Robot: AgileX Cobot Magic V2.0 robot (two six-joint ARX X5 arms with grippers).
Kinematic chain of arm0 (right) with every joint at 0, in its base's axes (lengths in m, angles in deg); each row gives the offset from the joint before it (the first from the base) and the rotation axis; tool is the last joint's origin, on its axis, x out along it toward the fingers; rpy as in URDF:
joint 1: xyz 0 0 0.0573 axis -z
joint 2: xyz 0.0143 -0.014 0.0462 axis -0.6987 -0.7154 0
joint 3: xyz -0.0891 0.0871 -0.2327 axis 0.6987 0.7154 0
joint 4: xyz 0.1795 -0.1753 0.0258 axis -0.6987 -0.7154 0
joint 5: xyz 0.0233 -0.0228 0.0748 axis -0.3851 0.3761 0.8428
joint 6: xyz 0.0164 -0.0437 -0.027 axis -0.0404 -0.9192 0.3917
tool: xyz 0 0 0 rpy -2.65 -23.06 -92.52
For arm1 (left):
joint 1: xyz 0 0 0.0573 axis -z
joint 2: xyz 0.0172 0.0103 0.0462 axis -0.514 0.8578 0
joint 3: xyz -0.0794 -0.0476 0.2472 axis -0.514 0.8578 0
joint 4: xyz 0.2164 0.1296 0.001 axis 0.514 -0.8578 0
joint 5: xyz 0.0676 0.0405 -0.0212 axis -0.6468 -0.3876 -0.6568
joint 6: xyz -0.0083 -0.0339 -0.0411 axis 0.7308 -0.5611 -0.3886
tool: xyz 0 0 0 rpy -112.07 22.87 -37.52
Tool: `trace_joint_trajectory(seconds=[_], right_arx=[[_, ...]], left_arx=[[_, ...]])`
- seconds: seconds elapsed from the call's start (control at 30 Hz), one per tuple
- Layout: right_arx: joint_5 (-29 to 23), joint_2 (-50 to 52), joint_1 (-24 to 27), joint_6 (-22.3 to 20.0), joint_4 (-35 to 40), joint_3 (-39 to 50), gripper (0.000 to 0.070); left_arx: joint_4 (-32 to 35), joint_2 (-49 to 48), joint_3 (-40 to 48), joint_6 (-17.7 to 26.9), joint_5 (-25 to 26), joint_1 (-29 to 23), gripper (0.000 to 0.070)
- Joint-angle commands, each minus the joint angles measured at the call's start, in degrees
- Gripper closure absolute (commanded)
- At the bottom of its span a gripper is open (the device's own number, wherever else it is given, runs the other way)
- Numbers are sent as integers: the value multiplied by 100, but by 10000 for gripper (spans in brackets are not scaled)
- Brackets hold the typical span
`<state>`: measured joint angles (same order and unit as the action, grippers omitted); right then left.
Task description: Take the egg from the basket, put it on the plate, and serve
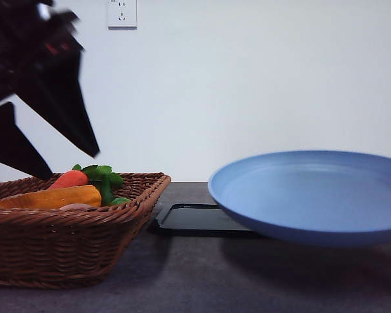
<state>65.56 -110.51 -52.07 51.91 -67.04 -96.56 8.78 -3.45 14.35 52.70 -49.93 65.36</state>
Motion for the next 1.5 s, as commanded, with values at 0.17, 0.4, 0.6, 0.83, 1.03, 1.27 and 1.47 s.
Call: trace_joint_trajectory(seconds=[0.17,0.4,0.6,0.83,1.03,1.27,1.47], right_arx=[[16,182,13,35,-69,-24,700],[17,209,13,35,-94,-24,700],[17,209,13,35,-95,-24,700],[17,209,13,36,-93,-24,700],[17,209,13,35,-93,-24,700],[93,201,6,37,-98,-24,700],[642,193,6,56,-105,-24,700]], left_arx=[[57,892,-302,279,-344,308,257],[178,1498,-325,368,-477,408,257],[176,1643,-325,368,-479,440,271],[26,1641,-343,412,-480,440,464],[-362,1638,-564,534,-488,431,485],[-1392,1638,-1571,675,-398,428,485],[-1227,1638,-2426,670,485,611,484]])
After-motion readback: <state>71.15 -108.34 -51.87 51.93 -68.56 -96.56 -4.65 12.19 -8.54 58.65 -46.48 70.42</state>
